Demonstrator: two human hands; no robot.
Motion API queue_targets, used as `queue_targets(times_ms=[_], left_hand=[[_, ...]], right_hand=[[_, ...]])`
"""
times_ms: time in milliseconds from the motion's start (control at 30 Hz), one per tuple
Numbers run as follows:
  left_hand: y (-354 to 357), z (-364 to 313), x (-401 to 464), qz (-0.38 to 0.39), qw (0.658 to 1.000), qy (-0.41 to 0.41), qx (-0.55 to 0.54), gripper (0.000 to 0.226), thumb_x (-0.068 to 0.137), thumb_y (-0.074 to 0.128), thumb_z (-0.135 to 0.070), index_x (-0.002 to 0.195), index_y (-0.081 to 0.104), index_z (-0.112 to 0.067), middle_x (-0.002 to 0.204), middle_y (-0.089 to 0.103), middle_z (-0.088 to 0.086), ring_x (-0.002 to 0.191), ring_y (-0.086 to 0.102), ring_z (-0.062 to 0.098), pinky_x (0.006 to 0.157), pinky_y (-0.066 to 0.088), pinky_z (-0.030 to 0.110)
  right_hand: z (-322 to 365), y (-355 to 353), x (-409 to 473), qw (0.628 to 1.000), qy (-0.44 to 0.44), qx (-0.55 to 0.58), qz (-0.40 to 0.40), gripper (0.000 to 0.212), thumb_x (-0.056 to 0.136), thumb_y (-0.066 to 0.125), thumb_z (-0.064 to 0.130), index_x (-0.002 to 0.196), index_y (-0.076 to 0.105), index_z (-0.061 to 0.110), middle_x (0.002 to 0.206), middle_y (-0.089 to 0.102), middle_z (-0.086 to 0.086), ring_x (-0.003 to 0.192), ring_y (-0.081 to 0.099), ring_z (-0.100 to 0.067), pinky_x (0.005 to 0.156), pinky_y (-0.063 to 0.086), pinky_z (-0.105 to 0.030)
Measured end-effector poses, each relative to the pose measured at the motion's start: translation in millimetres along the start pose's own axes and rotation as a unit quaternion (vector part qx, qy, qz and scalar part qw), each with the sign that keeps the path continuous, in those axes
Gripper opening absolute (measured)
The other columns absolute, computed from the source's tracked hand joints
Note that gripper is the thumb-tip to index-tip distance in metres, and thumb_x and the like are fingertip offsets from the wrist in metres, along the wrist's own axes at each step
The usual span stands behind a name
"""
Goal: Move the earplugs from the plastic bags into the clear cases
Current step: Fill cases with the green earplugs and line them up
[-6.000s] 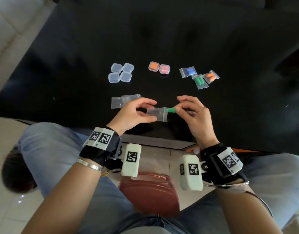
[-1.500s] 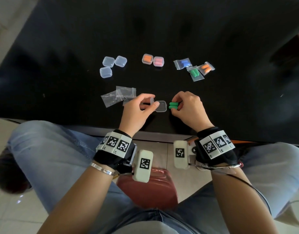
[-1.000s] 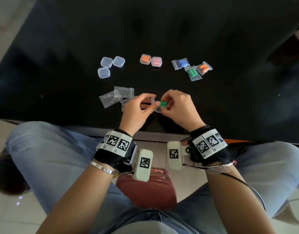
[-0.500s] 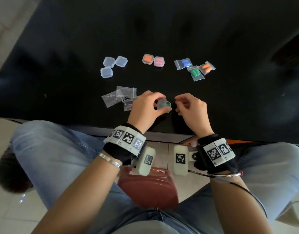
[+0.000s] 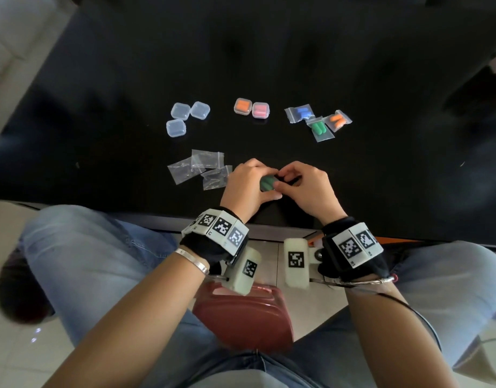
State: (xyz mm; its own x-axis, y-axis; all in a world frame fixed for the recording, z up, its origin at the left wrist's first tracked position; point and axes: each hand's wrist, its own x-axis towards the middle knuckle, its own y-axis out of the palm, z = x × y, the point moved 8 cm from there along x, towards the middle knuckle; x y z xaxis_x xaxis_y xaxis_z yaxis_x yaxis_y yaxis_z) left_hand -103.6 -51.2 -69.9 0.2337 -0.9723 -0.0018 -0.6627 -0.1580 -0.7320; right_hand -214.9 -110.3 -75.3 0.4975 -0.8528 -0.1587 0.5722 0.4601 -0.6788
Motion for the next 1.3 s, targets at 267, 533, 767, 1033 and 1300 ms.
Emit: queue_targets(times_ms=[267, 533, 767, 1033, 1300], left_hand=[[-21, 12, 7, 0.036, 0.992, -0.029, -0.12, 0.062, 0.078, 0.06, 0.009, 0.133, 0.048, -0.016, 0.13, 0.047, 0.009, 0.118, 0.052, 0.016, 0.096, 0.043, 0.017], [-71, 26, 85, 0.007, 0.999, -0.03, 0.008, 0.042, 0.088, 0.053, -0.006, 0.128, 0.055, -0.018, 0.138, 0.051, 0.005, 0.128, 0.046, 0.019, 0.107, 0.035, 0.029], [-44, 31, 114, 0.091, 0.989, 0.005, 0.12, 0.053, 0.094, 0.043, -0.007, 0.144, 0.033, -0.019, 0.156, 0.023, 0.005, 0.145, 0.013, 0.02, 0.114, 0.015, 0.03], [-49, 47, 113, 0.067, 0.992, -0.013, 0.104, 0.055, 0.091, 0.049, -0.01, 0.144, 0.033, -0.012, 0.154, 0.027, 0.005, 0.144, 0.018, 0.023, 0.116, 0.018, 0.033], [-56, 40, 109, 0.086, 0.989, 0.029, 0.118, 0.052, 0.093, 0.046, -0.009, 0.143, 0.035, -0.018, 0.156, 0.022, -0.001, 0.145, 0.012, 0.02, 0.116, 0.016, 0.034]], right_hand=[[23, 4, 6, 0.993, -0.097, -0.063, 0.026, 0.037, 0.078, 0.071, 0.011, 0.113, 0.062, 0.019, 0.11, 0.061, 0.0, 0.082, 0.061, -0.012, 0.079, 0.052, -0.029], [28, -25, 92, 0.993, -0.008, -0.109, -0.037, 0.036, 0.083, 0.064, 0.006, 0.116, 0.064, 0.021, 0.118, 0.065, -0.002, 0.106, 0.062, -0.021, 0.093, 0.049, -0.033], [35, -31, 133, 0.986, 0.031, -0.151, -0.056, 0.039, 0.089, 0.055, 0.007, 0.121, 0.059, 0.028, 0.126, 0.06, -0.004, 0.114, 0.058, -0.025, 0.087, 0.047, -0.034], [47, -17, 133, 0.991, -0.02, -0.118, -0.059, 0.038, 0.086, 0.059, 0.009, 0.122, 0.06, 0.021, 0.12, 0.064, -0.003, 0.104, 0.062, -0.021, 0.086, 0.048, -0.032], [42, -22, 128, 0.986, 0.008, -0.154, -0.067, 0.039, 0.088, 0.058, 0.009, 0.124, 0.057, 0.023, 0.126, 0.06, -0.003, 0.111, 0.059, -0.021, 0.087, 0.049, -0.034]])
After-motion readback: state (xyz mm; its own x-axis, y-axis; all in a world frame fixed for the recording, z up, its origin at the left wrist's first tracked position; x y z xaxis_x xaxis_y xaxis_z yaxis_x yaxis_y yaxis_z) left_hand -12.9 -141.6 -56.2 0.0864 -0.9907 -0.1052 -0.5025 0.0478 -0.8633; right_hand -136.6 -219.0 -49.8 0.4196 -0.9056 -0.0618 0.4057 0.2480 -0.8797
